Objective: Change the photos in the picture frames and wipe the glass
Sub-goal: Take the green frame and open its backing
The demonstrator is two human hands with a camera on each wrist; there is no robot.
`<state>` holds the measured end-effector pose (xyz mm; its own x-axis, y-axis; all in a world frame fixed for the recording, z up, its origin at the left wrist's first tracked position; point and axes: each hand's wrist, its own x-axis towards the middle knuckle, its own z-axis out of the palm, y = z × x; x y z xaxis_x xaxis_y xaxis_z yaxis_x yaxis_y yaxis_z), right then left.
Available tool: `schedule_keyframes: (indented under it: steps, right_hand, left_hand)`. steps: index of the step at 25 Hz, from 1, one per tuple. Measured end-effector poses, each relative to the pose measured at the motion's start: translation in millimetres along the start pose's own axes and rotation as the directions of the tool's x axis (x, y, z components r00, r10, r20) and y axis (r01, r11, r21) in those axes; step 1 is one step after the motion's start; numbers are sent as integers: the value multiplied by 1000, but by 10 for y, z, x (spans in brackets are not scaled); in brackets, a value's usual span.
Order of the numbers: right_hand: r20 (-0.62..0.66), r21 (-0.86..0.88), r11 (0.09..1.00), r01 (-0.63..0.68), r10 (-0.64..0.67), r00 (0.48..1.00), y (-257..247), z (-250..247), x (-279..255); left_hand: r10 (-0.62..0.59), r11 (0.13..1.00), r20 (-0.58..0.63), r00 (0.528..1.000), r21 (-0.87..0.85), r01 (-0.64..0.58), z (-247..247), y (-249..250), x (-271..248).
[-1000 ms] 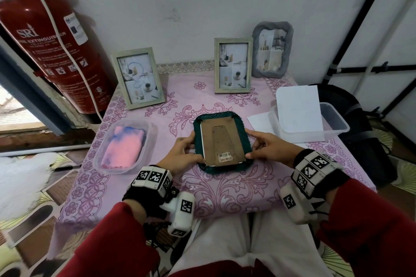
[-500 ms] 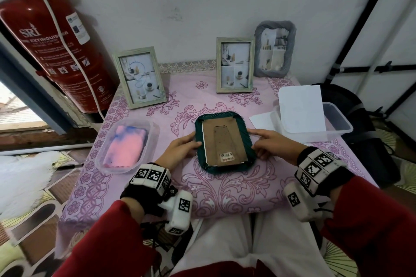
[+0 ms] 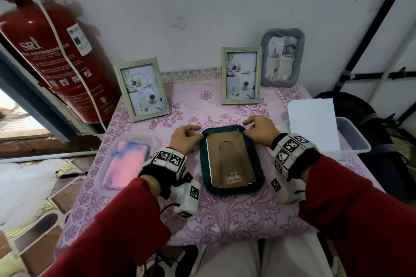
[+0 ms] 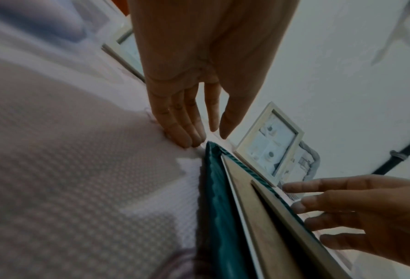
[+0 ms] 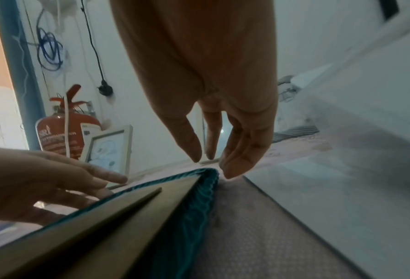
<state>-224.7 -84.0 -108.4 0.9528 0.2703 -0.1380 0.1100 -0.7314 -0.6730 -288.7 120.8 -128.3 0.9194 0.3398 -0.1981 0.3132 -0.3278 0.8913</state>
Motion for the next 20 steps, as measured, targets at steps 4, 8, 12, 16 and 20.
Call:
schedule_keyframes:
  steps: [4,8,12,16,20]
  right_hand:
    - [12,11,1000,-24,24,1000,55,55,165]
    - [25,11,1000,5,-5,1000,104,72,209]
    - [78,144,985,-93,82,994,108,50,229]
    - [92,78,995,-64,57,994,138,37,263]
    - [83,77,997,-21,15,996,183,60,287]
  left_hand:
    - [-32,998,-49,998,43,34,91,-35,138]
    - [-29,997,-88,996,71,35,134,-99,197]
    - [3,999,-90,996,53,1,117,-143,204]
    - [14,1000,-66,998,7,-13,104,-149,192]
    - [2,999,-76,997,-48,-6,109,-159,186]
